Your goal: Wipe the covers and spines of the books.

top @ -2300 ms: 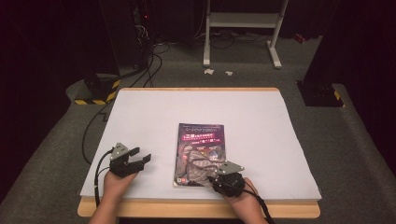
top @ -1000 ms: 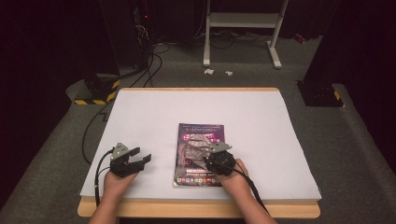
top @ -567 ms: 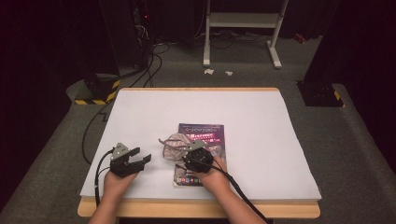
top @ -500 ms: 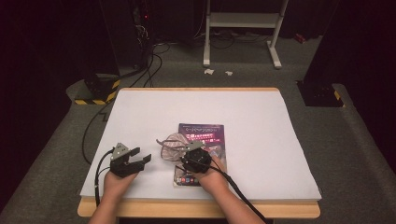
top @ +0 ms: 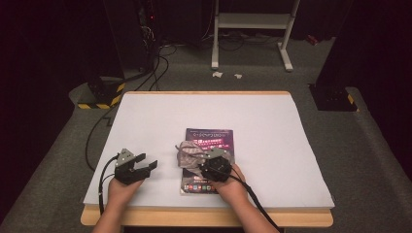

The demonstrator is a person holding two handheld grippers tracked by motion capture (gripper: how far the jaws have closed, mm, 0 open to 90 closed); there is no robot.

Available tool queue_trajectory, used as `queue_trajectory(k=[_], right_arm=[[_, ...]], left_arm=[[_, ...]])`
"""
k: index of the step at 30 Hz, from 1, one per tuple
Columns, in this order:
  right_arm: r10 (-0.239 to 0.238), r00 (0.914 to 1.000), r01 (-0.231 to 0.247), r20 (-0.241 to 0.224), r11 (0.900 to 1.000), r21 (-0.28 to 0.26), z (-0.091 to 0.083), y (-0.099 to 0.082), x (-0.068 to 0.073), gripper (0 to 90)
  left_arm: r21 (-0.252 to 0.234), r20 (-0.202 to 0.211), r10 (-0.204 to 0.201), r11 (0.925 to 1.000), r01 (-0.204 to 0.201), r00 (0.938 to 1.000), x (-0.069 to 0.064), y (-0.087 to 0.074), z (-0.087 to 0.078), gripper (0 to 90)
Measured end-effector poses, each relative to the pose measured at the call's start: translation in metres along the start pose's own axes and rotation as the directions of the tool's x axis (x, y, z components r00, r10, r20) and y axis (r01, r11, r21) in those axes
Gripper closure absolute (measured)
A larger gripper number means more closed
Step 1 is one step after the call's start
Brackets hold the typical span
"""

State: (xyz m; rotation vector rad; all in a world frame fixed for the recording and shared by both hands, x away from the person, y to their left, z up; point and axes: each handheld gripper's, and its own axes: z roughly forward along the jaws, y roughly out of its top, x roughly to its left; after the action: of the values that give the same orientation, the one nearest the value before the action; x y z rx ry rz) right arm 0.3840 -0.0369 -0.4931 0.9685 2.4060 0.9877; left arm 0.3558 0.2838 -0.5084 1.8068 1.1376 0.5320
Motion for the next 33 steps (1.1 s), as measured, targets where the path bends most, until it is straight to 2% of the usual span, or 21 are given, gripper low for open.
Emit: queue_trajectory(k=[1,2,3,5,6,9,13,16,21,26,30,33], right_arm=[[0.014,0.9997,-0.014,0.019,0.9999,0.000,-0.006,-0.006,-0.009,58.7],[0.014,0.9997,-0.014,0.019,0.9999,0.000,-0.006,-0.006,-0.009,58.7],[0.040,0.9982,-0.040,0.045,0.9992,0.003,-0.013,-0.014,-0.020,58.7],[0.063,0.9959,-0.063,0.065,0.9980,0.001,-0.018,-0.020,-0.030,58.7],[0.063,0.9959,-0.063,0.065,0.9980,0.001,-0.018,-0.020,-0.030,58.7],[0.109,0.9885,-0.110,0.104,0.9940,0.001,-0.029,-0.031,-0.051,58.8],[0.153,0.9793,-0.155,0.132,0.9880,-0.002,-0.037,-0.041,-0.068,58.7],[0.173,0.9752,-0.174,0.138,0.9847,-0.005,-0.041,-0.046,-0.074,58.6],[0.162,0.9749,-0.164,0.153,0.9865,-0.001,-0.040,-0.044,-0.068,58.5],[0.114,0.9804,-0.118,0.160,0.9929,0.015,-0.035,-0.036,-0.056,58.4],[0.089,0.9862,-0.093,0.140,0.9955,0.022,-0.029,-0.029,-0.045,58.4],[0.058,0.9925,-0.060,0.108,0.9979,0.022,-0.021,-0.021,-0.030,58.5]], left_arm=[[0.001,0.000,0.003,1.0000,-0.003,1.0000,0.000,0.000,0.000,35.9],[0.001,0.000,0.003,1.0000,-0.003,1.0000,0.000,0.000,0.000,35.9],[0.001,0.000,0.003,1.0000,-0.003,1.0000,0.000,0.000,0.000,35.9],[0.001,-0.001,0.004,1.0000,-0.004,1.0000,0.000,0.000,0.000,35.9],[0.001,-0.001,0.004,1.0000,-0.004,1.0000,0.000,0.000,0.000,35.9],[0.002,-0.001,0.004,1.0000,-0.004,1.0000,0.000,0.000,0.000,35.9],[0.004,-0.002,0.006,1.0000,-0.006,1.0000,0.000,0.000,0.000,35.9],[0.005,-0.003,0.006,1.0000,-0.006,1.0000,0.000,0.000,0.000,36.0],[0.006,-0.003,0.004,1.0000,-0.004,1.0000,0.000,0.000,0.000,36.0],[0.007,-0.002,0.002,1.0000,-0.002,1.0000,0.000,0.000,0.001,36.0],[0.008,-0.002,0.004,1.0000,-0.004,1.0000,0.000,0.000,0.001,36.0],[0.008,-0.002,0.005,1.0000,-0.005,1.0000,0.000,0.000,0.001,36.0]])
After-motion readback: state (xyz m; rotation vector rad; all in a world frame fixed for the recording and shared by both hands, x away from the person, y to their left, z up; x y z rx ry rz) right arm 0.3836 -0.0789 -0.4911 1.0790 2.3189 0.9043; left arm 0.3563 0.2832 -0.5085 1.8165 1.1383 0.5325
